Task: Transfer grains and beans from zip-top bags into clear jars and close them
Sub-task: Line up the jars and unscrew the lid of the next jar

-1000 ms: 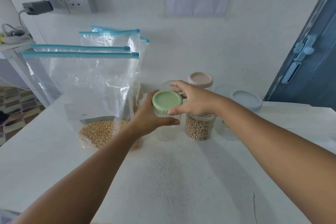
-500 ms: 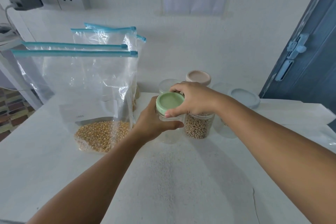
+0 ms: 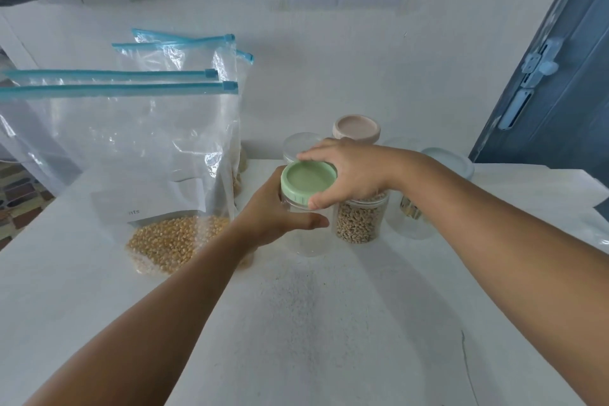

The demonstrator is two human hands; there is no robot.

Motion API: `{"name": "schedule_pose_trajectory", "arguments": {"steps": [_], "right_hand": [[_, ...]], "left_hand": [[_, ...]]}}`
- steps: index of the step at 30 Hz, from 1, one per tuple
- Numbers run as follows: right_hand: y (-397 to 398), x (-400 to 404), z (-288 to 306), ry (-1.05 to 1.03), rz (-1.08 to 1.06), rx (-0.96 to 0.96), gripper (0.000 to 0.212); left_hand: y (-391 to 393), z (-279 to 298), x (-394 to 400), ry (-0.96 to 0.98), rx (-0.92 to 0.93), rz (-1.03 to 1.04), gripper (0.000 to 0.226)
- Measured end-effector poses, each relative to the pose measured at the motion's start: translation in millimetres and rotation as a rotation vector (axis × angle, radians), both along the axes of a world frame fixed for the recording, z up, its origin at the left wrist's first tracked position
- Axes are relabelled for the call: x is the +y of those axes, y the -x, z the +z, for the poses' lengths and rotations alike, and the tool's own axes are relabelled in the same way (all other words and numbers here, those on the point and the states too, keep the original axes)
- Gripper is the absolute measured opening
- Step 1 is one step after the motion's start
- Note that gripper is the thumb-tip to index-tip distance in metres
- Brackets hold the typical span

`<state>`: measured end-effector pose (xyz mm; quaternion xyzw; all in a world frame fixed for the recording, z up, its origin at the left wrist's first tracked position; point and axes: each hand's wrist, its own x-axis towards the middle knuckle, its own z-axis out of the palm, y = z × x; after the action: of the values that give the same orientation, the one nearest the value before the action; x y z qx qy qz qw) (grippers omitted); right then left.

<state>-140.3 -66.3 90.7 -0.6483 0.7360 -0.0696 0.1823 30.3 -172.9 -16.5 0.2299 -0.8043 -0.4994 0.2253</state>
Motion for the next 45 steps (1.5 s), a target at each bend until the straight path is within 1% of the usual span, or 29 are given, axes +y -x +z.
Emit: {"name": "schedule_pose_trajectory", "arguments": {"steps": [2,4,6,9,11,13,15,19,21,23,24,25,28,30,31,34,36,38,42,43,45], "right_hand": [[-4.5,0.8,2.0,0.008,-0.023,0.002,0.103],[-8.9,2.6,0.5,0.071,-0.059,0.021,0.097],[-12.5,4.5,-2.9,0.146,-0.07,0.073,0.096],[-13.5,3.8,-5.7,0.206,-0.053,0.062,0.088],[-9.6,2.2,-4.4,0.16,0.006,0.048,0.085],[-4.3,3.2,1.3,0.081,0.072,-0.007,0.085],[1.1,4.9,6.4,0.038,0.099,-0.013,0.089],[-6.8,8.5,10.6,0.069,-0.03,0.032,0.096],[-14.4,8.2,6.8,0.124,-0.074,0.03,0.105],[-16.4,7.5,5.2,0.145,-0.101,-0.062,0.112],[-16.3,7.7,5.8,0.136,-0.105,-0.101,0.114],[-15.7,8.0,6.5,0.12,-0.102,-0.123,0.115],[-13.3,9.5,9.2,0.081,-0.083,-0.131,0.114],[-11.7,10.7,12.0,0.047,-0.072,-0.144,0.109],[-10.9,10.3,12.2,0.031,-0.067,-0.132,0.107],[-13.6,6.3,9.3,0.02,-0.097,-0.009,0.098],[-17.9,4.3,4.8,0.063,-0.134,0.026,0.095],[-18.5,3.9,1.5,0.109,-0.118,0.015,0.09],[-13.3,6.2,7.1,0.097,0.017,-0.019,0.088],[-10.8,6.7,8.2,0.087,0.026,-0.023,0.089],[-9.1,7.6,9.2,0.056,-0.032,-0.025,0.09]], "left_hand": [[0.6,1.1,1.9,0.002,0.004,0.004,0.097],[1.2,2.6,4.4,0.013,-0.007,0.003,0.094],[2.3,1.7,6.0,0.013,-0.015,0.006,0.091],[2.4,0.5,10.3,-0.029,-0.005,0.046,0.091],[2.5,0.4,11.9,-0.032,-0.01,0.067,0.092],[2.3,0.7,11.5,-0.034,-0.006,0.069,0.095],[1.6,2.0,13.0,-0.04,0.005,0.072,0.095],[0.5,6.1,18.3,-0.02,0.051,0.037,0.097],[-1.8,11.1,14.0,-0.048,0.057,0.014,0.113],[-5.6,17.7,7.3,-0.08,0.05,0.002,0.127],[-6.7,20.2,3.7,-0.071,0.041,-0.005,0.128],[-7.1,22.3,1.9,-0.059,0.029,-0.016,0.125],[-4.1,22.5,2.0,-0.028,0.046,-0.021,0.1],[-3.0,19.2,2.7,-0.007,0.057,-0.004,0.092],[-3.0,17.9,2.6,-0.002,0.064,-0.001,0.092],[-2.9,16.6,1.9,0.001,0.07,-0.007,0.095],[-2.4,16.6,1.5,0.006,0.072,-0.013,0.096],[-2.0,15.7,1.1,0.004,0.07,-0.011,0.096],[-2.2,13.5,1.6,-0.006,0.067,0.007,0.096],[-2.5,13.7,2.0,-0.003,0.071,0.009,0.094],[-2.6,14.2,2.7,0.007,0.068,0.003,0.091]]}}
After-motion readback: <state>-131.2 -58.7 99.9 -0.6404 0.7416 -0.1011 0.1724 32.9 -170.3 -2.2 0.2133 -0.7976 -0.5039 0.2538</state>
